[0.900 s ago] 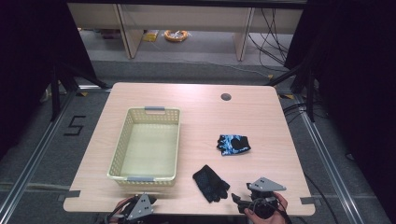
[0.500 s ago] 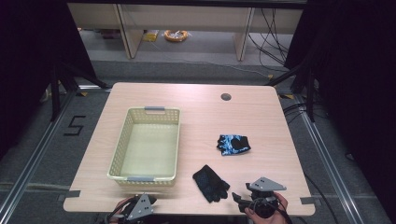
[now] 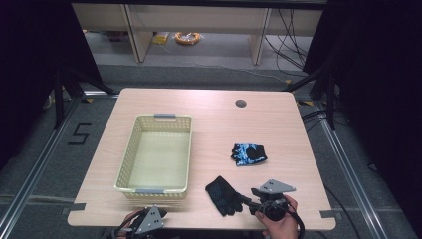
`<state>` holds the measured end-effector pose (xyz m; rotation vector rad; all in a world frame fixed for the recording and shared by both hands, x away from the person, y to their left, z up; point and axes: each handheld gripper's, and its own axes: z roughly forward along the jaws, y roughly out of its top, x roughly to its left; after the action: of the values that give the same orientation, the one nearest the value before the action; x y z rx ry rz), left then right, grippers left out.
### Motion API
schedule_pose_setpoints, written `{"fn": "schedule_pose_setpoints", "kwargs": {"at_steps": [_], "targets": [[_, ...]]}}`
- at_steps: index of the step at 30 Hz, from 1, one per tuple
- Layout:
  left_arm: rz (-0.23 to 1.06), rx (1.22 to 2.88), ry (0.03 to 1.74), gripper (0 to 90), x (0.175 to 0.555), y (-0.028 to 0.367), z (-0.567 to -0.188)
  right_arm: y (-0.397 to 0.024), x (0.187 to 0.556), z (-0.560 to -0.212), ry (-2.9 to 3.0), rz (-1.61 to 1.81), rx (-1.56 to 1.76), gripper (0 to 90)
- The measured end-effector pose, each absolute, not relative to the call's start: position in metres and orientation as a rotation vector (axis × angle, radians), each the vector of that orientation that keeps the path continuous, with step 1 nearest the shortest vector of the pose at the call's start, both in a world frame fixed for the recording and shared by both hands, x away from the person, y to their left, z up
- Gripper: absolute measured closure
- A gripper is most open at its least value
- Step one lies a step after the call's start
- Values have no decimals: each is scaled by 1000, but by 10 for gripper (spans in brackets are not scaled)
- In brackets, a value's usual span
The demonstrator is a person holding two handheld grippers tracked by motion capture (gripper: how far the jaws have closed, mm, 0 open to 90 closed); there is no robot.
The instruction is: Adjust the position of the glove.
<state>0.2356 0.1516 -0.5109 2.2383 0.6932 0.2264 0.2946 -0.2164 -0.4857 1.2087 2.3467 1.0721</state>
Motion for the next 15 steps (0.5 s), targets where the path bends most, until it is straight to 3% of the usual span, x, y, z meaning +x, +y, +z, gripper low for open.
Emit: {"fn": "schedule_pose_setpoints", "kwargs": {"at_steps": [15], "targets": [[233,2245,692,158,236,153,-511,-178,331,-499,2453,1066,1230,565]]}}
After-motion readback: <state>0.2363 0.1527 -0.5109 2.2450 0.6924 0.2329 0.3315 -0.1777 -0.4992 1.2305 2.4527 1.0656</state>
